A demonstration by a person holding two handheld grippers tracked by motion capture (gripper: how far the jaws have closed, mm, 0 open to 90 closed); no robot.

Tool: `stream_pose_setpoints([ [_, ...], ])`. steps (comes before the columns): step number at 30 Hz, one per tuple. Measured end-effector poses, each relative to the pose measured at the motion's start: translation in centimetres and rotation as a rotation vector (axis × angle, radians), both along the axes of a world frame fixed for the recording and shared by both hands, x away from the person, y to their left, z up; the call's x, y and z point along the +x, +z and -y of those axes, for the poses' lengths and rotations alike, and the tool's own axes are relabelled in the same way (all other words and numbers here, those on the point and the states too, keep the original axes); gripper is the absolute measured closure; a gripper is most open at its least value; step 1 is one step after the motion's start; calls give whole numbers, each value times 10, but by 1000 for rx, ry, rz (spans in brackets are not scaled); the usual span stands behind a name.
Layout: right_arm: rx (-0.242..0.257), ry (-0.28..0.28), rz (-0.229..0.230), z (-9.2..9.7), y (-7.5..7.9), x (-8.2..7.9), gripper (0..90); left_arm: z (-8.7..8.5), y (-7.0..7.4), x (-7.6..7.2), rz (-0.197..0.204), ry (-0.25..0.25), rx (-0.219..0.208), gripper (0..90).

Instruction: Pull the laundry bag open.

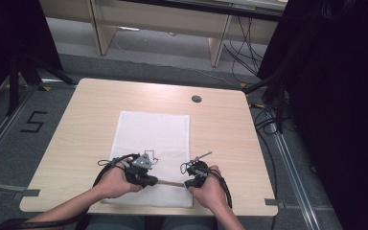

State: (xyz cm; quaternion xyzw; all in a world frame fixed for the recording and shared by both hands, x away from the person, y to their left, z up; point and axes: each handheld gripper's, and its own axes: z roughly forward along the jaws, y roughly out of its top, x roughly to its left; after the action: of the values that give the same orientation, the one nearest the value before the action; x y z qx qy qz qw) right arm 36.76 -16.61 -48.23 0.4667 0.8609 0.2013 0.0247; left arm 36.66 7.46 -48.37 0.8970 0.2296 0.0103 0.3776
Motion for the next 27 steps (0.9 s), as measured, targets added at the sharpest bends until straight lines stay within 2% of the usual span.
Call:
stream_pose_setpoints([
  [2, 3, 12, 5, 1, -1, 1, 900, -3, 1, 2, -4, -4, 12, 873],
  [5, -3, -8, -10, 0, 0, 0, 900, -7, 1, 3, -21, 6, -16, 873],
  [6, -3, 1, -1, 0, 0, 1, 900, -8, 1, 3, -10, -3, -16, 873],
  [7, -4, 3, 2, 0, -1, 0, 900, -9, 0, 2, -26, 6, -24, 873],
  [8, -1, 0, 0, 0, 0, 0, 900, -11, 0, 3, -6, -1, -2, 873],
  [9, -4, -3, -2, 0, 0, 0, 900, -16, 0, 3, 35, 0, 71, 897],
  [10, -18, -1, 1, 0, 1, 0, 900, -22, 1, 5, 62, -20, 122, 900],
  [12, -39, -12, 0, 2, 1, 0, 900, -37, -1, 6, -28, 56, -8, 900],
  [13, -24, -10, 11, 3, 0, 0, 900, -41, 1, 4, -5, 59, -15, 900],
  [14, -30, -16, -4, 2, 1, 0, 900, -42, 3, 3, 15, 55, -11, 900],
  [15, -42, 2, 13, 1, 1, 0, 900, -41, 4, 3, 6, 60, -32, 900],
  [16, -39, -6, 4, -1, 1, 0, 900, -39, 4, 2, -1, 63, -51, 900],
  [18, -63, 39, 30, 0, 1, 2, 900, -33, 1, 3, 17, 35, -53, 898],
  [19, -62, 5, 10, -2, 2, -1, 900, -29, 0, 3, 14, 38, -56, 897],
  [20, -39, -10, 1, -1, 1, -1, 900, -25, -2, 3, 15, 33, -54, 893],
  [22, -49, -15, 7, 0, 2, -1, 900, -18, -3, 4, 26, 15, -41, 845],
  [23, -41, 3, 19, 1, 1, 0, 900, -14, -5, 4, 19, 1, -38, 821],
  [25, -47, -11, 5, 1, 2, -1, 900, -8, -8, 4, 7, -23, -21, 763],
  [27, -48, -15, 1, 0, 2, -1, 900, -3, -12, 5, 11, -52, 44, 694],
])
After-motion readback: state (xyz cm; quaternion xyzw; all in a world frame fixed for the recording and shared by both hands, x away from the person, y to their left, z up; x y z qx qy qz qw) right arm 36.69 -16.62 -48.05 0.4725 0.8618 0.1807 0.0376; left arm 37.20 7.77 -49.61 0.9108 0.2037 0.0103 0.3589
